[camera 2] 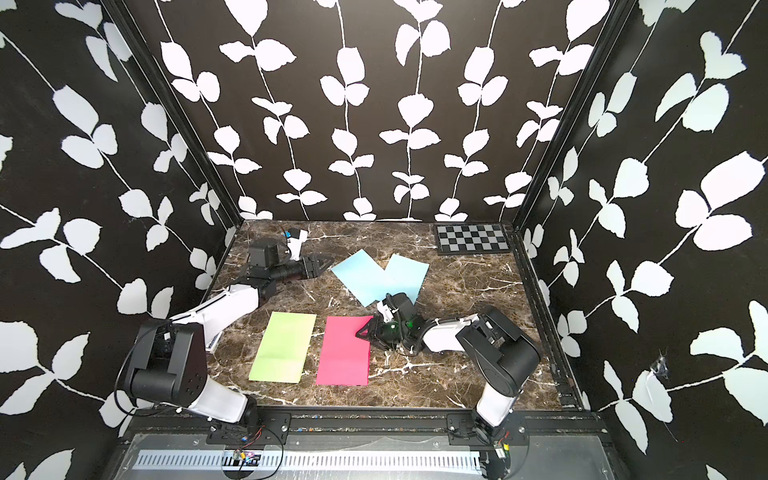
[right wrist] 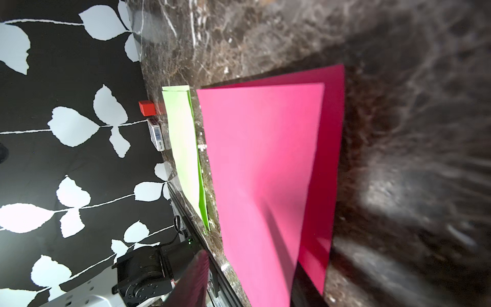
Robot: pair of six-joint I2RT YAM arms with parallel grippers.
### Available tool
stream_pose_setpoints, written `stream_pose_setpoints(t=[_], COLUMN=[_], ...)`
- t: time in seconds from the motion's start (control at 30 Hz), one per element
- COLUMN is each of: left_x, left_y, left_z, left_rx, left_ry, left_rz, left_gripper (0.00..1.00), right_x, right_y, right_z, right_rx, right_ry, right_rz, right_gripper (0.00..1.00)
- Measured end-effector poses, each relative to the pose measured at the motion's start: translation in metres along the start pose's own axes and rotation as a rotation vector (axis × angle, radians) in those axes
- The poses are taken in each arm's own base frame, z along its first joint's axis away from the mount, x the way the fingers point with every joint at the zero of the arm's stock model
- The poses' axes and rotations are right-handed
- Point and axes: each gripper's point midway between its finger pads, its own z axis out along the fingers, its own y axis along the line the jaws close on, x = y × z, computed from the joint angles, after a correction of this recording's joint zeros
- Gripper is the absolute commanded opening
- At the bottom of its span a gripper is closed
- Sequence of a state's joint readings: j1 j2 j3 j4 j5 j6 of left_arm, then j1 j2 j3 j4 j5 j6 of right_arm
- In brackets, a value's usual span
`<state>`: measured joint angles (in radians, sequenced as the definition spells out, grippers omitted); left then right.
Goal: Sort the scattered colored papers by color
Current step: Place the colored paper.
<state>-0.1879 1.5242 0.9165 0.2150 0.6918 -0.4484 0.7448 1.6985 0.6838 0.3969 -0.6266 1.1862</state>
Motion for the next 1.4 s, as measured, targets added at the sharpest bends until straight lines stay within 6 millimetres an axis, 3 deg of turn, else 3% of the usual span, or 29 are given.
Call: stream_pose_setpoints(t=[0.47,1.0,1.4], left_x=[0.002,0.003,0.007], left_y=[0.0,0.0,0.002], left_z=[0.0,0.001,0.005], left_rx=[0.004,0.009,0.02], left_ry=[0.006,0.007,0.02], left_rz=[-0.004,-0.006,-0.013], left_gripper=[0.66,0.66,0.66], right_x=[0.006,-0.002,-0.003], right_y=[-0.021,-0.01,-0.035], right_z=[-0.005,-0.009,-0.022], right_rx=[0.102,0.107,0.251], right_ry=[0.027,0.015,0.003], right_rz=[0.017,-0.016,-0.011], right_gripper=[0.46,0.47,0.48])
